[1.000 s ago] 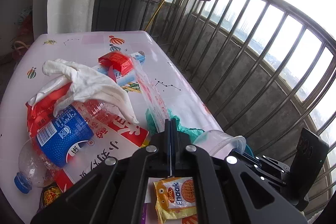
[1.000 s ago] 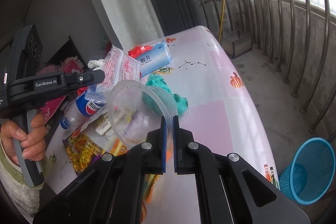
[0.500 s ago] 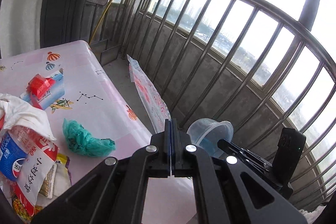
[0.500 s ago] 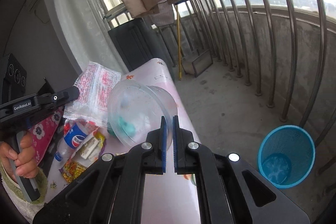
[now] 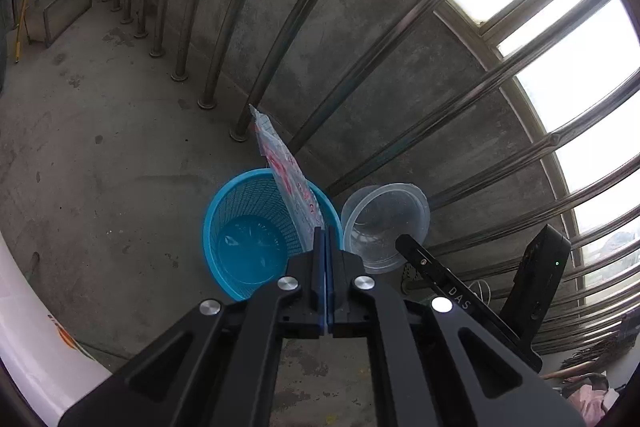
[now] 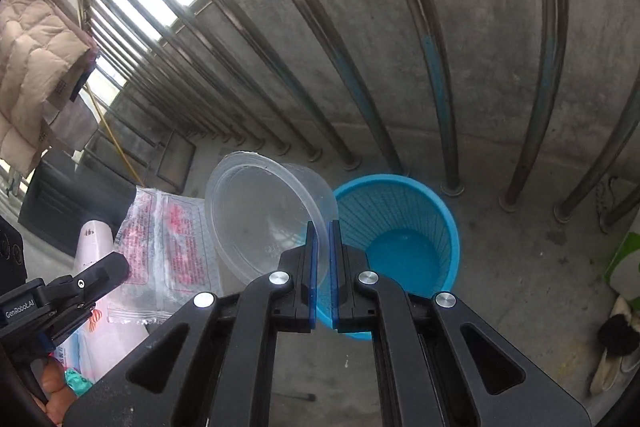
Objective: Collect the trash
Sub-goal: 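Carry the clear cup to the blue wastebasket and open the right tool, then return the right tool to the table and close on the green bag, then grasp the Enaak snack wrapper with the left tool while the right tool holds the green bag, then drop the green bag and Enaak wrapper into the blue wastebasket with both tools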
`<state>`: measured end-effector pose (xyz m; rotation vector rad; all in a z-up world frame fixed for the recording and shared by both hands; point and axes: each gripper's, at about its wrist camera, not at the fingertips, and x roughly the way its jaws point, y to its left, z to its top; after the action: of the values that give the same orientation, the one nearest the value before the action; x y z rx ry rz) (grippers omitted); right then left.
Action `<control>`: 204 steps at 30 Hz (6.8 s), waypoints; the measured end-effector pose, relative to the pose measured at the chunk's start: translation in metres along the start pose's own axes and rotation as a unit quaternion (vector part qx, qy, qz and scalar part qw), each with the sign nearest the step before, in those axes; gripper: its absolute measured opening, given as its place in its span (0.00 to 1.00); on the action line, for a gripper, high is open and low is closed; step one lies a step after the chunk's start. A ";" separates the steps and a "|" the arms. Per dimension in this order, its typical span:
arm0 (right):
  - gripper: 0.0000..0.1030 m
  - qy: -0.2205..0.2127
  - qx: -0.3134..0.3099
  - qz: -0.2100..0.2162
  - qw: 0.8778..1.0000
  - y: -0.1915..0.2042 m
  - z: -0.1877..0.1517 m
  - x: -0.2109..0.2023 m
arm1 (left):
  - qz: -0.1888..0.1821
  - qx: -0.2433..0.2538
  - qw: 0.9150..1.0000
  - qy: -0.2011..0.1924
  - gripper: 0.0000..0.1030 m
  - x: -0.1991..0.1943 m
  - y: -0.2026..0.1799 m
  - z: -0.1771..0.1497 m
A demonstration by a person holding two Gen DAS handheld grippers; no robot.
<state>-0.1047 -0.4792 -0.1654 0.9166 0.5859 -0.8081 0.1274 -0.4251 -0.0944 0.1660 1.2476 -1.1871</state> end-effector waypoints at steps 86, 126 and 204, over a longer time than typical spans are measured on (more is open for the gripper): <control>0.33 0.254 -0.519 0.268 0.771 0.309 -0.240 -0.069 | 0.147 -0.246 0.926 -0.247 0.04 -0.312 0.162 -0.310; 0.33 0.231 -0.474 0.251 0.812 0.248 -0.242 -0.104 | -0.079 -0.356 0.899 -0.243 0.15 -0.287 0.166 -0.373; 0.57 0.078 -0.052 0.126 0.988 0.061 0.003 -0.006 | 0.095 0.007 0.985 -0.146 0.60 -0.143 0.014 -0.067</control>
<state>-0.0578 -0.4577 -0.1315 0.9421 0.6278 -0.4768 0.1168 -0.2883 -0.0145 0.1139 0.9438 -1.0137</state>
